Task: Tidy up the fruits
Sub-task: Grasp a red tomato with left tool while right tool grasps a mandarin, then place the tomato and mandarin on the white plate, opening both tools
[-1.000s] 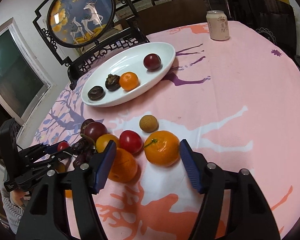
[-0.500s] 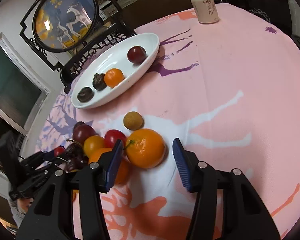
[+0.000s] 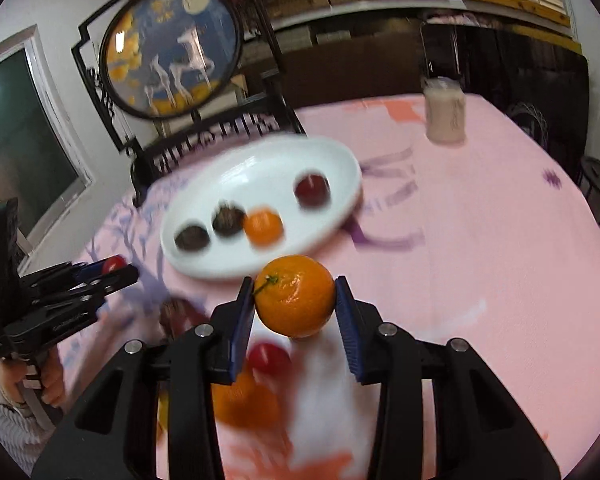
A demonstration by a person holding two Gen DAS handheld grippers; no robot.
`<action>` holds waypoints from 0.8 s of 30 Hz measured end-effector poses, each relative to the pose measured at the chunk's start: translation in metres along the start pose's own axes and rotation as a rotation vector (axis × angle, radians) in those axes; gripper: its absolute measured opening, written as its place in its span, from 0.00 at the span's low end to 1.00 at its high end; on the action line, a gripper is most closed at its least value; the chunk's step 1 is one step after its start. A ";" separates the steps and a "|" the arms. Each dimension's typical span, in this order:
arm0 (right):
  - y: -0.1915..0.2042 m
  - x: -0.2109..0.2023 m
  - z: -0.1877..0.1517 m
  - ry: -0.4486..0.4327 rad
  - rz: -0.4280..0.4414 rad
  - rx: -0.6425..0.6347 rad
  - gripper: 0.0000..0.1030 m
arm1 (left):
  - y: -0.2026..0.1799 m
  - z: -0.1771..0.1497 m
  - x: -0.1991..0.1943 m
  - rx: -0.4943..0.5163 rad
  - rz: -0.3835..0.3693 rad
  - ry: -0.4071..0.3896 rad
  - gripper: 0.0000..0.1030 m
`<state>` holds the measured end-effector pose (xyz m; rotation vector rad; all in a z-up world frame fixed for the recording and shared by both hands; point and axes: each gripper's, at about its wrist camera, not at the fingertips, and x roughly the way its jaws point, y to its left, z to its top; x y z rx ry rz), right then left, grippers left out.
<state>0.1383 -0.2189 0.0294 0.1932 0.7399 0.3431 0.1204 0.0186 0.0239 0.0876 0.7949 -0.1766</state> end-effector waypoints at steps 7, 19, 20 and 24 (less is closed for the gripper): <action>0.013 0.071 0.042 0.061 -0.007 -0.030 0.39 | 0.000 0.065 0.051 -0.047 0.062 -0.013 0.30; 0.006 0.052 0.043 -0.006 0.033 -0.004 0.66 | 0.019 0.063 0.074 -0.100 0.043 -0.003 0.61; 0.006 0.044 0.039 -0.007 0.040 -0.002 0.66 | 0.018 0.061 0.070 -0.091 0.044 -0.006 0.61; 0.002 0.019 0.020 -0.018 0.062 0.028 0.67 | 0.013 0.046 0.048 -0.056 0.033 -0.026 0.68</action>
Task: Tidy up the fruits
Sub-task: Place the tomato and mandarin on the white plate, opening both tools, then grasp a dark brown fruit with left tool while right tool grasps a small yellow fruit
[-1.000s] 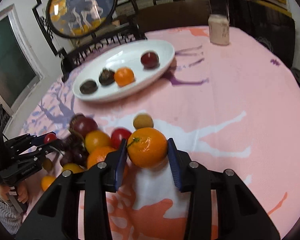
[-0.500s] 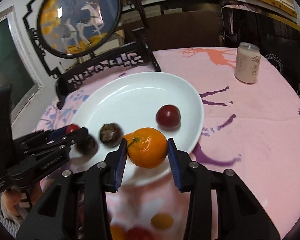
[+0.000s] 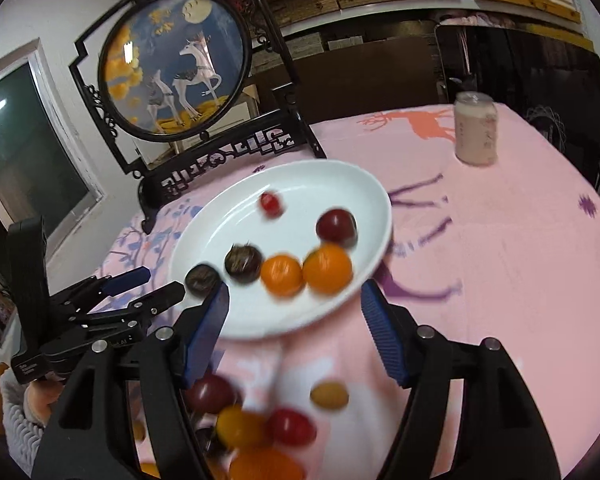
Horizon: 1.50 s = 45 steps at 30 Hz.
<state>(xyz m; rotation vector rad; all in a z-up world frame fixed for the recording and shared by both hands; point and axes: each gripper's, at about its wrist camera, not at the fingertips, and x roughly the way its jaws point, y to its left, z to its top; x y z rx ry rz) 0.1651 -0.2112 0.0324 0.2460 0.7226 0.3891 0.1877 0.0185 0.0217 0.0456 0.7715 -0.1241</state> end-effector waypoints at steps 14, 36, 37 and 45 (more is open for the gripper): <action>-0.004 -0.027 -0.026 -0.020 -0.026 -0.002 0.81 | -0.024 -0.051 -0.015 0.101 -0.008 0.053 0.74; 0.000 -0.025 -0.031 0.007 0.007 -0.008 0.81 | -0.007 -0.065 -0.003 0.137 0.092 0.104 0.81; 0.000 -0.024 -0.031 0.011 0.004 -0.011 0.81 | -0.003 -0.064 -0.002 0.117 0.086 0.106 0.73; -0.013 0.003 -0.039 0.117 -0.001 0.039 0.63 | -0.005 -0.064 -0.004 0.095 0.044 0.105 0.40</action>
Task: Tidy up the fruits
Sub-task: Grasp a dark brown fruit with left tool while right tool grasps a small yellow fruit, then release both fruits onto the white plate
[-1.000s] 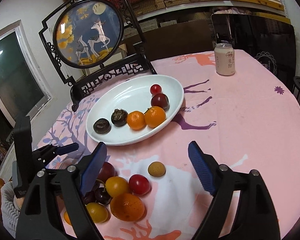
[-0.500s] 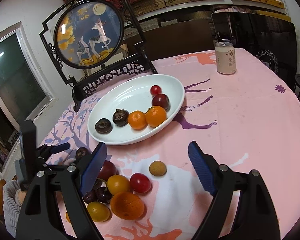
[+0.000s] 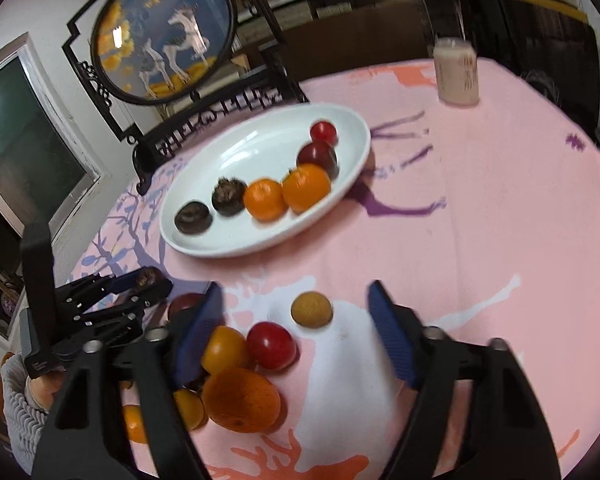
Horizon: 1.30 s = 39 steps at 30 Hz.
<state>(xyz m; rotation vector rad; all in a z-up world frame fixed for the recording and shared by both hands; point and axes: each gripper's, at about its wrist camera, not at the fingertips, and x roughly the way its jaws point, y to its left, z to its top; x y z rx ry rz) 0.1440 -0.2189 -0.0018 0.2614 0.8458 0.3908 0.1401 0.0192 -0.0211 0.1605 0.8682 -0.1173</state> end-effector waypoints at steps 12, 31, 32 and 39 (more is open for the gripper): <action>-0.006 0.028 -0.006 0.075 0.033 0.060 0.38 | 0.001 0.000 0.001 -0.005 -0.001 0.002 0.40; 0.037 0.029 0.059 -0.054 0.087 -0.016 0.23 | 0.014 0.087 -0.008 -0.117 0.015 -0.106 0.40; 0.042 0.040 0.059 -0.038 0.086 -0.030 0.23 | 0.014 0.093 0.001 -0.124 0.018 -0.099 0.40; 0.034 0.049 0.065 -0.029 0.079 -0.010 0.42 | 0.020 0.097 0.037 -0.173 -0.042 -0.065 0.53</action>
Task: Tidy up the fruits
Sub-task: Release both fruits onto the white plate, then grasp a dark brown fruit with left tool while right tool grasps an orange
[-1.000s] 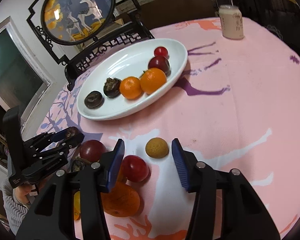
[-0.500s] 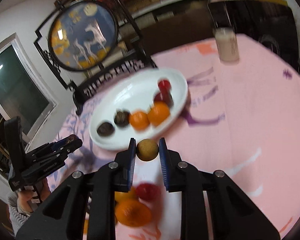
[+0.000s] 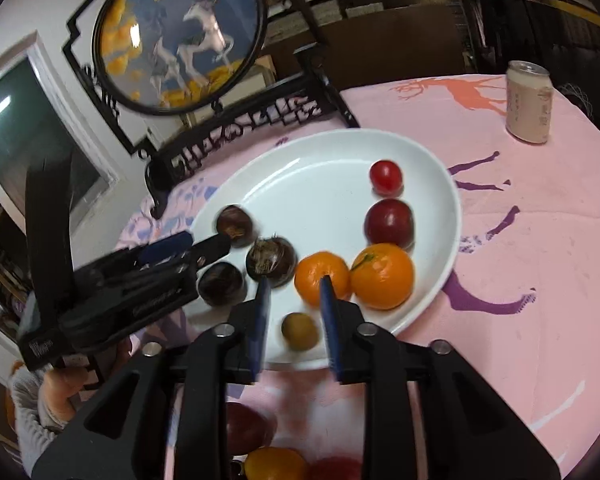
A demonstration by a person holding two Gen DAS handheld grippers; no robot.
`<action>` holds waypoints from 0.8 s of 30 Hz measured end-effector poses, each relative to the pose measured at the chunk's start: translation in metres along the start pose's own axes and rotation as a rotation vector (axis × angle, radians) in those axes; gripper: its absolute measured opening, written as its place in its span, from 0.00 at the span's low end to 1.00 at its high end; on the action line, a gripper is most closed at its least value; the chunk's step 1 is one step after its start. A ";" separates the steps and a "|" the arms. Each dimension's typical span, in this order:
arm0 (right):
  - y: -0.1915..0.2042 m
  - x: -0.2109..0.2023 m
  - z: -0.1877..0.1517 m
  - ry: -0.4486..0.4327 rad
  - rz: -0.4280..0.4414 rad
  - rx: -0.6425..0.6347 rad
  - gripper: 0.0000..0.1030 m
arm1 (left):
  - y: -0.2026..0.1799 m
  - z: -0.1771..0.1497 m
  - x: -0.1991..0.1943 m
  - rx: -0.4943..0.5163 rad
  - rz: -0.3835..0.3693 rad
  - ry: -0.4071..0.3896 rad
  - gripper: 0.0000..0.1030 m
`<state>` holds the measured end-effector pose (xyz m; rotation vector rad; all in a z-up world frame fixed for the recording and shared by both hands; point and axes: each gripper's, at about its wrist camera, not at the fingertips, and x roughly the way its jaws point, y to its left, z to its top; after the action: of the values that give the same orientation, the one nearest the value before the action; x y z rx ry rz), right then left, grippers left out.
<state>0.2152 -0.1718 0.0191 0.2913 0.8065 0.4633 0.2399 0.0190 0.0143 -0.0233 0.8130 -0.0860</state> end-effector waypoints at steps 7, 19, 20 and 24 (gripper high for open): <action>-0.004 -0.043 -0.012 -0.074 0.017 0.020 0.61 | 0.002 -0.009 -0.034 0.027 0.037 -0.080 0.68; -0.031 -0.107 -0.066 -0.173 -0.022 0.116 0.84 | -0.008 -0.100 -0.096 0.134 -0.022 -0.066 0.82; -0.032 -0.108 -0.066 -0.175 -0.024 0.116 0.84 | -0.012 -0.105 -0.098 0.152 -0.024 -0.066 0.83; -0.033 -0.106 -0.065 -0.162 -0.029 0.115 0.84 | -0.029 -0.114 -0.091 0.218 -0.011 -0.038 0.83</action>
<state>0.1123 -0.2487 0.0284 0.4176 0.6798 0.3615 0.0930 -0.0005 0.0033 0.1756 0.7621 -0.1837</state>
